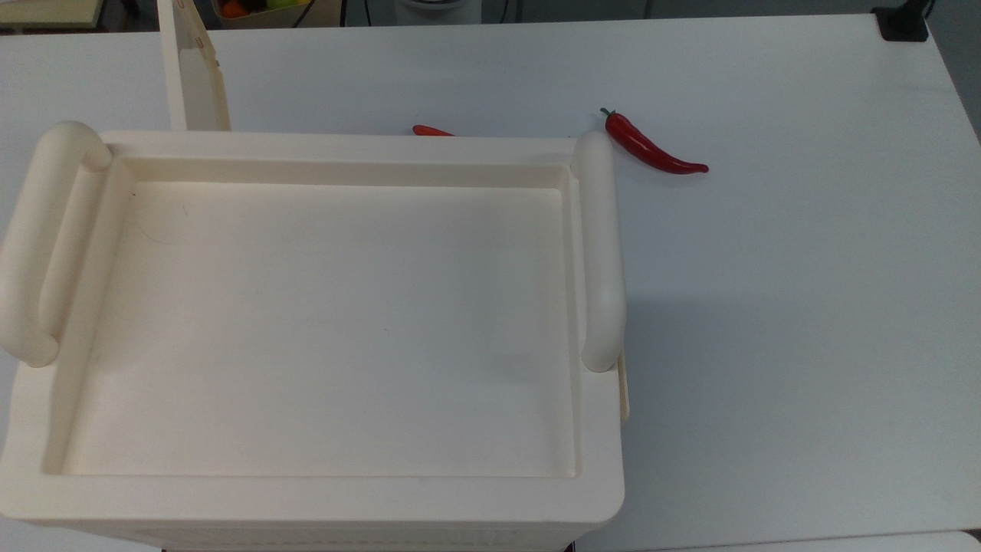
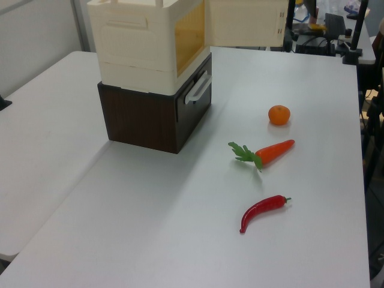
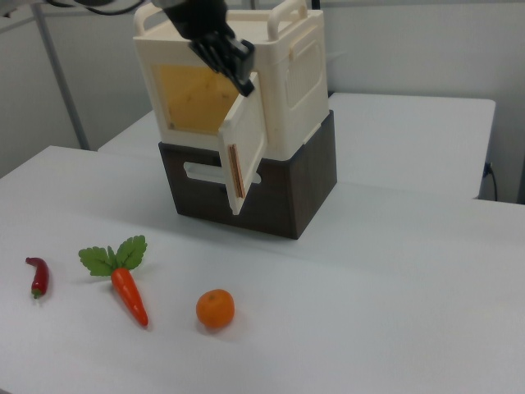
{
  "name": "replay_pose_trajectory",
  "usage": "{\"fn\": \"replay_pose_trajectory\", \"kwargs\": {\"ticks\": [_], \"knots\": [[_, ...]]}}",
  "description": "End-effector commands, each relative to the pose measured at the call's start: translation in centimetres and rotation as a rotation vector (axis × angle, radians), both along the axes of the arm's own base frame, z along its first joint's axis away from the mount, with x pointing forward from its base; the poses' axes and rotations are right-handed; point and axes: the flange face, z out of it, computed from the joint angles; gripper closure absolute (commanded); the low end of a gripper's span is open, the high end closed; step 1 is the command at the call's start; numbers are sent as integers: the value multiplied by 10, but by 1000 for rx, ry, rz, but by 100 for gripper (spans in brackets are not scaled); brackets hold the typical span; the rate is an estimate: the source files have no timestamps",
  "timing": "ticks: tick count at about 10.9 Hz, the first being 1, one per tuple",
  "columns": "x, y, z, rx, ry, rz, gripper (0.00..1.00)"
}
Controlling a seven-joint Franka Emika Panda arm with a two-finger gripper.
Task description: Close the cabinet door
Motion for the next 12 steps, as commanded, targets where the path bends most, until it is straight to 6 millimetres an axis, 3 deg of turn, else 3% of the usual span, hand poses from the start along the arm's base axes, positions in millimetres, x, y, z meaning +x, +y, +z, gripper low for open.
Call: {"fn": "replay_pose_trajectory", "kwargs": {"ticks": [1, 3, 6, 12], "knots": [[15, -23, -36, 17, 29, 2, 95], [23, -20, -50, 54, 43, -2, 95], [30, 6, -49, 157, 12, 13, 95], [60, 116, -55, 232, -39, 27, 95]]}}
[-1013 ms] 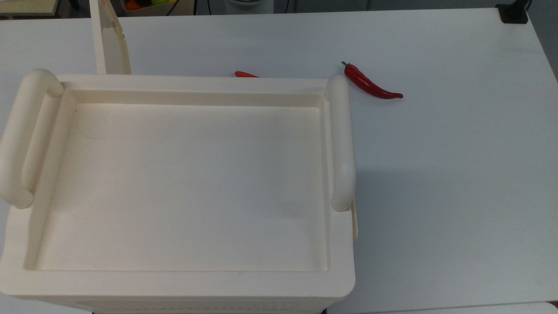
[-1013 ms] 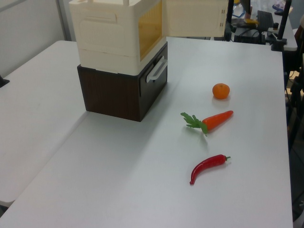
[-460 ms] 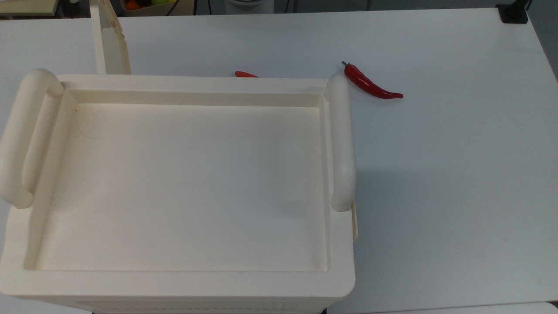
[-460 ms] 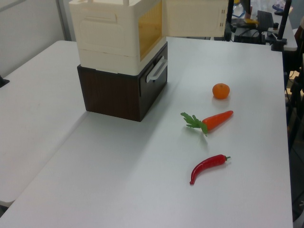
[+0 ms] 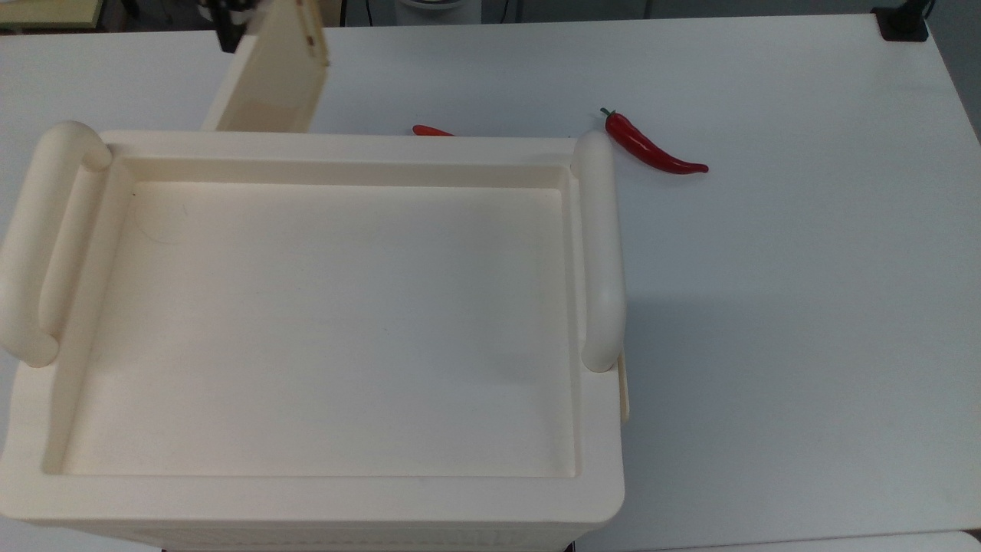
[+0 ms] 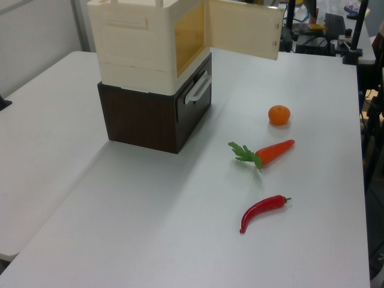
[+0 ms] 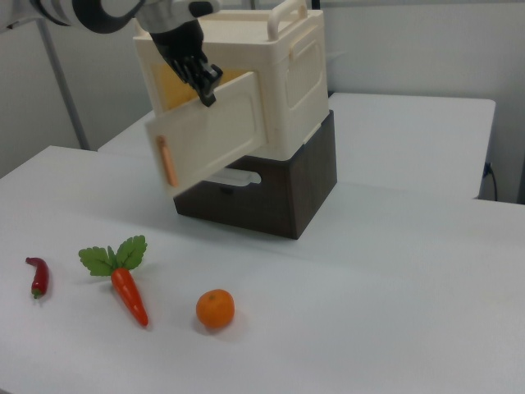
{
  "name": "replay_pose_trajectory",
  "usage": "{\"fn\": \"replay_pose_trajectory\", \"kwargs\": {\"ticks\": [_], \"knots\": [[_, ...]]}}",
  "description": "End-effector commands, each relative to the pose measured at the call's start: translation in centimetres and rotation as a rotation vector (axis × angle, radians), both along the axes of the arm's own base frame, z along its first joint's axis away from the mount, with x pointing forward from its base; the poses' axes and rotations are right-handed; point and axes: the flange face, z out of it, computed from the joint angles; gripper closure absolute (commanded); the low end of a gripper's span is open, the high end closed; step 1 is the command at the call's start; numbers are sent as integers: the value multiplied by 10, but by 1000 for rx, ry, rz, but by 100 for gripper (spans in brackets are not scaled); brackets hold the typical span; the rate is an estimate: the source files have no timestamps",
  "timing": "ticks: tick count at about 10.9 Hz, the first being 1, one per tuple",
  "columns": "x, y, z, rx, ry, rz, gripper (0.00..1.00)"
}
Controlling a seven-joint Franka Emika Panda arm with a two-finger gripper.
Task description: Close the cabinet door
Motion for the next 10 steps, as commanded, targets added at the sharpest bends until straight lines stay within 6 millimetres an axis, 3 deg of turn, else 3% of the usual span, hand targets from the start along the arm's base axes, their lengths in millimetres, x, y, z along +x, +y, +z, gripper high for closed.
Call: {"fn": "replay_pose_trajectory", "kwargs": {"ticks": [1, 3, 6, 10], "knots": [[22, 51, -10, 52, -88, -46, 95], [40, 73, -17, 50, -163, -44, 95], [63, 74, -27, 49, -291, -80, 95], [63, 74, -31, 49, -286, -84, 95]]}}
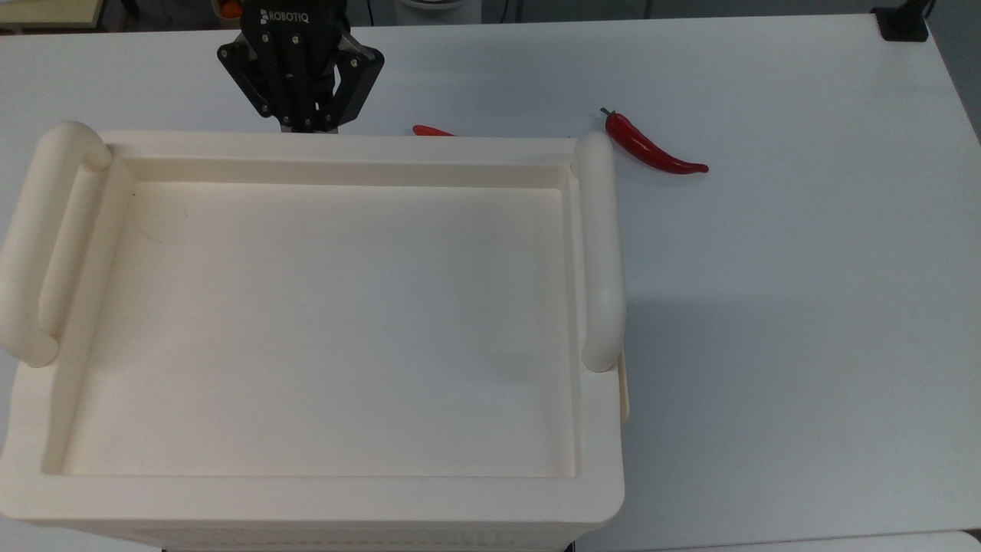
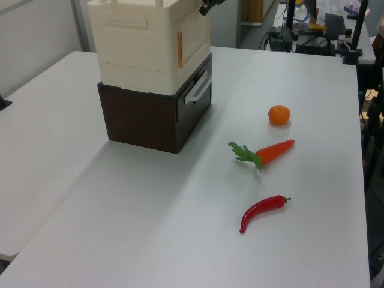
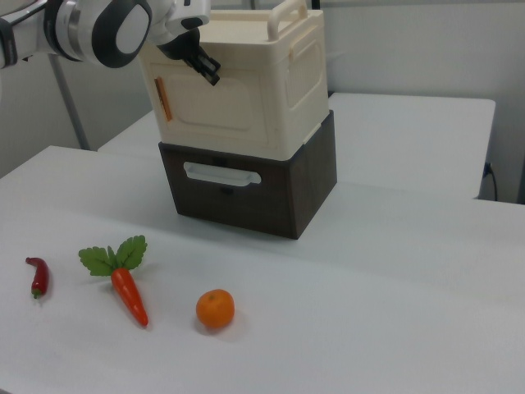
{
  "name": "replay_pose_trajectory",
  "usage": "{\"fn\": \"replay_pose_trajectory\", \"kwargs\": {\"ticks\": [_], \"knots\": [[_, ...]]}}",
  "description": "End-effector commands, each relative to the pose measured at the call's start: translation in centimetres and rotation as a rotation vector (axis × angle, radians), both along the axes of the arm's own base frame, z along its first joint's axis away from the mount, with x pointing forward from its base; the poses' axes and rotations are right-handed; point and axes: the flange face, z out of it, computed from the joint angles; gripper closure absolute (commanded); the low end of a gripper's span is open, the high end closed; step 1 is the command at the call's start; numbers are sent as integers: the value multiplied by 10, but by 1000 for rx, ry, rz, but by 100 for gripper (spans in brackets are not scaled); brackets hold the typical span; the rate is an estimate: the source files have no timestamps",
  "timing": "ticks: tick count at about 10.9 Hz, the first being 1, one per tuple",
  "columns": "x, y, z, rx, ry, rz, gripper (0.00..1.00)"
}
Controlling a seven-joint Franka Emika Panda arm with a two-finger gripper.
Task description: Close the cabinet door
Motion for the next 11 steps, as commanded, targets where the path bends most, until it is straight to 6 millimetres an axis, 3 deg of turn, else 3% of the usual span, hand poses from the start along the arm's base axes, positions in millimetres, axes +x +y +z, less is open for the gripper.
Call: {"fn": "replay_pose_trajectory", "kwargs": {"ticks": [1, 3, 5, 8, 11], "knots": [[-4, 1, -8, 1, 13, -16, 95], [-10, 3, -28, -62, 81, 1, 94], [-27, 23, -41, -171, 192, 50, 94], [-67, 26, -58, -264, 431, 186, 94], [-110, 21, -56, -287, 606, 315, 94]]}}
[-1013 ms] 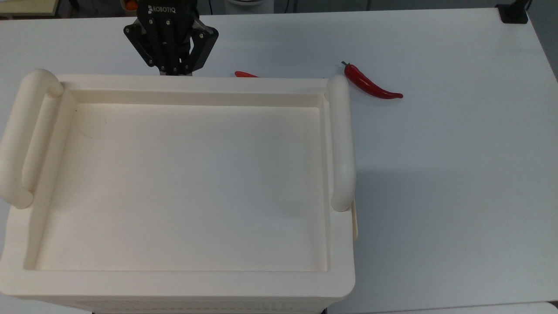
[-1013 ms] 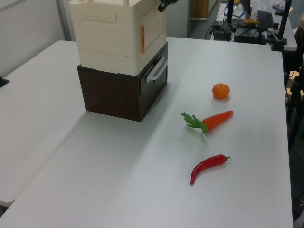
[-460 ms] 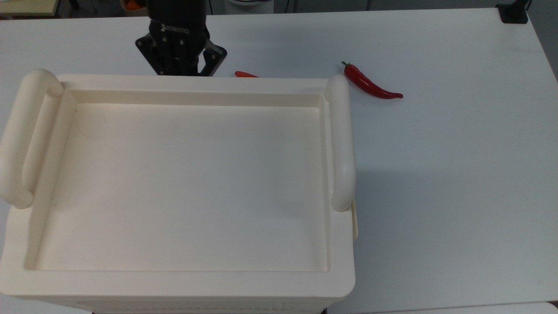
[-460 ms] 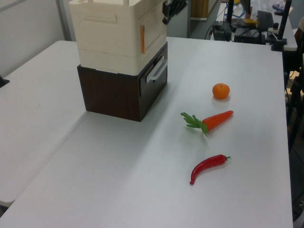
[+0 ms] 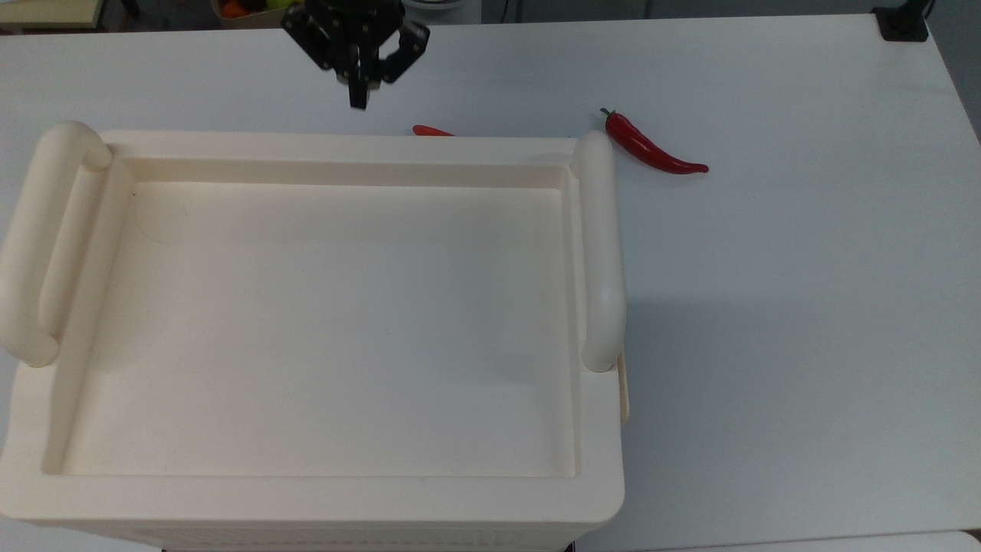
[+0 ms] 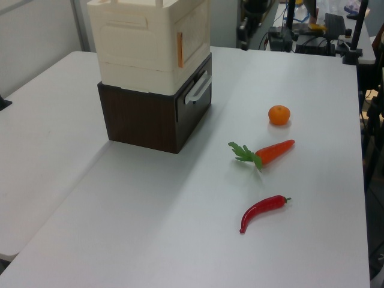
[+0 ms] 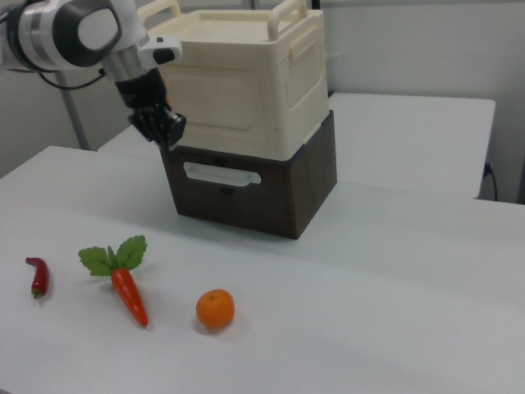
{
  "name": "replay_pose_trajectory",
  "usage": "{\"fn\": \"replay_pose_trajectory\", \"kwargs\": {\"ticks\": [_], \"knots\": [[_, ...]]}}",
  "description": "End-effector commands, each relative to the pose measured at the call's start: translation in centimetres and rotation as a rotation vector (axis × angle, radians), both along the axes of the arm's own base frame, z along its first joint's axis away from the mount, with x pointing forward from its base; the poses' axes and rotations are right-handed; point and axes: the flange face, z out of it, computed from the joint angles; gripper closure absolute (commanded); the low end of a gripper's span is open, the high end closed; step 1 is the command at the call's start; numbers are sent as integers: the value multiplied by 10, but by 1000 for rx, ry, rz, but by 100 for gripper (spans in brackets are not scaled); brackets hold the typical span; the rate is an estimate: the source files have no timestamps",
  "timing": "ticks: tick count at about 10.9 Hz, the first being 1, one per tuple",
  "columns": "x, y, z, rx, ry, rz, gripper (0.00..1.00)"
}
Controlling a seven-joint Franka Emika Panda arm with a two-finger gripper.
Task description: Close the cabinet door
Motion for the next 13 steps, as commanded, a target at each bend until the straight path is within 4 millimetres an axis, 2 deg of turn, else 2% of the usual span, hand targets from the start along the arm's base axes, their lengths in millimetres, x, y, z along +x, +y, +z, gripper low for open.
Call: {"fn": "replay_pose_trajectory", "kwargs": {"ticks": [1, 3, 5, 6, 8, 13], "knots": [[-53, -11, 0, -3, 122, 115, 94], [-64, -24, -3, 7, 136, 124, 93], [-63, -27, -1, 5, 131, 115, 79], [-63, -25, -2, 5, 133, 109, 49], [-62, -28, -5, 1, 139, 106, 0], [-66, -30, -5, 4, 168, 95, 0]]}}
